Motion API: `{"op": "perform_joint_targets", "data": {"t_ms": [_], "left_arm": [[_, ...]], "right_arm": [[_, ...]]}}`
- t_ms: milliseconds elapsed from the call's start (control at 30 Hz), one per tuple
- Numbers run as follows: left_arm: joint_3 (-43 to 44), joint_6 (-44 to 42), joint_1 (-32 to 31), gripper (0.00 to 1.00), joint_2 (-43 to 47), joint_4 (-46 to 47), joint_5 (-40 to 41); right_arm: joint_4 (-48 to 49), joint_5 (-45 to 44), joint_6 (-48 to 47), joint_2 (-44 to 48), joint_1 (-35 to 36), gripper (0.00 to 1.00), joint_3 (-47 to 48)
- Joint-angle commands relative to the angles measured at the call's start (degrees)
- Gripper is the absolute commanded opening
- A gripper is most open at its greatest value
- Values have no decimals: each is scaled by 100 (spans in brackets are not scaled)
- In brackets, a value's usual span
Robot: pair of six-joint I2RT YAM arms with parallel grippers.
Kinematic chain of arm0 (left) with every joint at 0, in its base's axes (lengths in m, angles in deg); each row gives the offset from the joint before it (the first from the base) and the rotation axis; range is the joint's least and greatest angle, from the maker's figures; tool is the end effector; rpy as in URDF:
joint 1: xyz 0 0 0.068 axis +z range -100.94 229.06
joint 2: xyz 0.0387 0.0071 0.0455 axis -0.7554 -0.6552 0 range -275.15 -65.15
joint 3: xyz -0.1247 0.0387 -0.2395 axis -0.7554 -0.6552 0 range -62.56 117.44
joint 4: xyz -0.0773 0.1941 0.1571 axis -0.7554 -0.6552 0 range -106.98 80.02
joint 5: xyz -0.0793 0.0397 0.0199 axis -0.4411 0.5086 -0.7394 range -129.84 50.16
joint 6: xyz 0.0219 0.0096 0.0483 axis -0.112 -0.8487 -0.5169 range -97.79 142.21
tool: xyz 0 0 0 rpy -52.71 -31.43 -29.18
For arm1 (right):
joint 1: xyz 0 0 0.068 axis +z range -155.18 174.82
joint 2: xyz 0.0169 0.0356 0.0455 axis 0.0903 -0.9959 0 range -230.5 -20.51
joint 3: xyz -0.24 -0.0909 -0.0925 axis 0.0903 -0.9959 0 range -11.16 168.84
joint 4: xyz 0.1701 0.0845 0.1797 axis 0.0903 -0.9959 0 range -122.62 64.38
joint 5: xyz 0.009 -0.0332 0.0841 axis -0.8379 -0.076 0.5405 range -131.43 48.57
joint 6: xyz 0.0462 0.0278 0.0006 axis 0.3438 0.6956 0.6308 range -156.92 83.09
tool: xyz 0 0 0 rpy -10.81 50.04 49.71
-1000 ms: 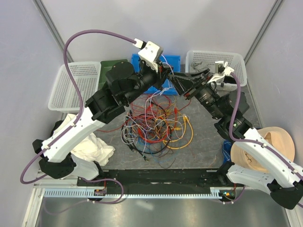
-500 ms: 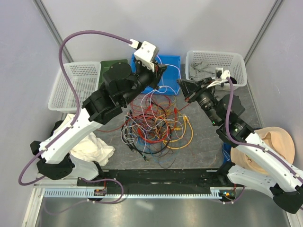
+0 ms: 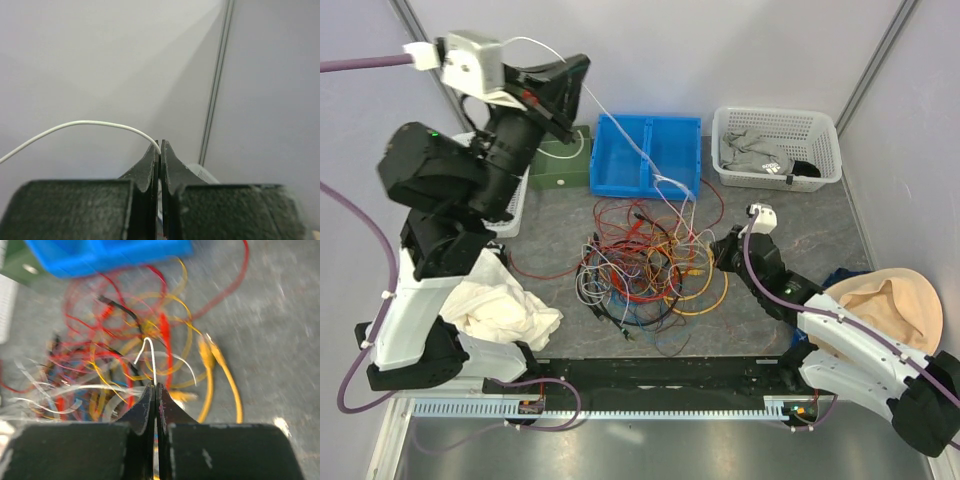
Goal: Untangle the cables
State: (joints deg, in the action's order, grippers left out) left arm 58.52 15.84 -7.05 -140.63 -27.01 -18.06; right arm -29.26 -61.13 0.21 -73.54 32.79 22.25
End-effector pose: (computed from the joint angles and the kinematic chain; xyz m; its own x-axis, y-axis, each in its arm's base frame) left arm 0.1093 -0.1391 0.6371 0.3303 -0.3069 -0.8926 0.5559 0.8275 -0.0789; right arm 0.1737 0.1203 0.2561 -0.4505 0.3692 -0.8128 -0.0792 0.8904 0.4483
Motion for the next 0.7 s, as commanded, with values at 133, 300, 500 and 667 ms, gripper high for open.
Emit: {"op": "perform_joint_targets", "data": {"t_ms": [133,300,500,667], "left_arm": [[618,-558,4,2,-27,649,-60],[988,-664,-4,2,-203,675,-148],[1357,-822,-4,2,-353,807,-244],[1393,-831,-4,2,-371,939,-341]], "right_arm": [[-418,-209,532,-163,-27,0,-808],[-681,-306,533,39,-27,0,-1003],[-1130,-378,532,-22,-27,0,-1117],[-1025,-25,849,336,-27,0,-1390]]}}
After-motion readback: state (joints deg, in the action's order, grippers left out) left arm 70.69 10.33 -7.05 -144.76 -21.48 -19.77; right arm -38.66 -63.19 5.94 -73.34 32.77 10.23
